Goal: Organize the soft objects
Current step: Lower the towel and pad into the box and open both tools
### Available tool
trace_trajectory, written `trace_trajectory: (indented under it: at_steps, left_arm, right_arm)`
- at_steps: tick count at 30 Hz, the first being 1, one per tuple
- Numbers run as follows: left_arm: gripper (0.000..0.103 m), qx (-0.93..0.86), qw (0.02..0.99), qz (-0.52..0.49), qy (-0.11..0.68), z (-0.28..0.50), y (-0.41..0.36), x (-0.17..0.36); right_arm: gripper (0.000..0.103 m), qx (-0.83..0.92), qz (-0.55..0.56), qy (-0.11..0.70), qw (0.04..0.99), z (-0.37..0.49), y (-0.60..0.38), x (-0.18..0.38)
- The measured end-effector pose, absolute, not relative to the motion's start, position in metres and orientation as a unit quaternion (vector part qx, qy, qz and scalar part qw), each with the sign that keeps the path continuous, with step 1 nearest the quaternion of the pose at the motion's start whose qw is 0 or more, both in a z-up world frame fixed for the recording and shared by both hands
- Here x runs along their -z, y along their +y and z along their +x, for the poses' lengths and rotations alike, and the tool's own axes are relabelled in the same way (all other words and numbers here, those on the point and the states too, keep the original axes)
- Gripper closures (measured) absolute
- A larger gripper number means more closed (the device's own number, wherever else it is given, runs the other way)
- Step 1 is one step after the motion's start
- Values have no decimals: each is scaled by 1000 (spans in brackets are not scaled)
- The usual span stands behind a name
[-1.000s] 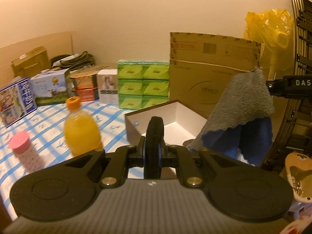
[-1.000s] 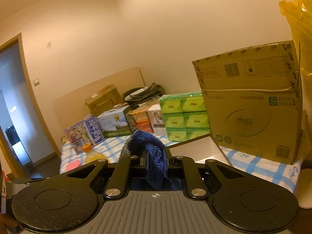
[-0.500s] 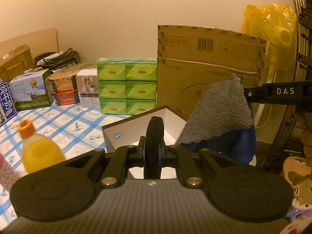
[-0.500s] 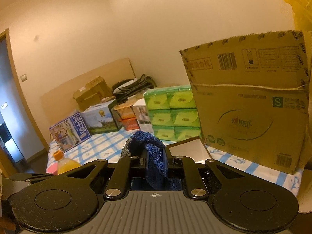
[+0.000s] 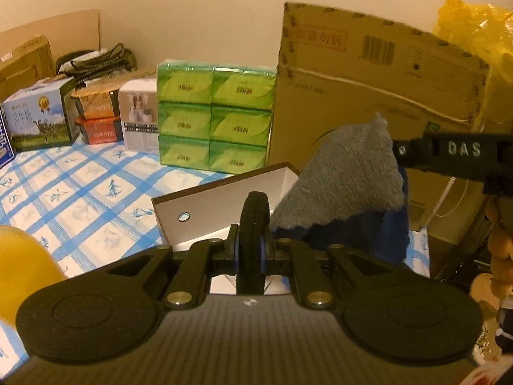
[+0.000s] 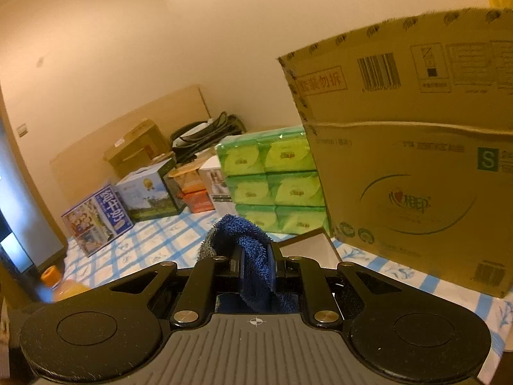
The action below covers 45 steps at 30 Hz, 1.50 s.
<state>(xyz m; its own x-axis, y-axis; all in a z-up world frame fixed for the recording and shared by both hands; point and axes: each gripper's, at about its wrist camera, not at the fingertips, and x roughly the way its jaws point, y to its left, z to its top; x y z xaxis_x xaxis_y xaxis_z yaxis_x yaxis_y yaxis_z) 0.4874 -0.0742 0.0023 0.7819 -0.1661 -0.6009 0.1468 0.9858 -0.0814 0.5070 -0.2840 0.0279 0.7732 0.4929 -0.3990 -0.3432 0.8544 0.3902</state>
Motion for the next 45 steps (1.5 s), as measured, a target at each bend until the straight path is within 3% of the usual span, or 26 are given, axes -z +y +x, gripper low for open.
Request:
trace_trajectory:
  at_steps: [4,6,7,8,21,26,39,41,45]
  left_arm:
    - [92,78,939,-20,335,504,-74,14]
    - [92,77,935,-27,344,511,-74,23]
    - [92,77,933,-30,350,515,-74,27]
    - [92,77,931,-32,354,518,-75,31]
    - [91,73,922,-30,379,541,-85,61]
    - [68,70,926,-25,370,543,-86,58]
    - [67,69,919,-22,386,524,-82,62]
    - [67,66,920,-21,386,525,-81,62]
    - [67,55,918,-24,391,535,-77,66]
  right_arm:
    - [88,-215,155,250,931,535,-279,-14]
    - [71,-203,144,261,933,549,-274,-4]
    - [52,-197,135,270,933,555,-271,3]
    - [43,-192,124,281,932,561,-268,10]
    - [43,-189,87,377,903,568,-282,73]
    - [43,-194,75,381,901,566,-279,75]
    - [44,-205,48,378,901,540,-278,77]
    - [60,-211,56,362,906,540,-281,72]
    - [73,-226,50,356,905,552,-269,69]
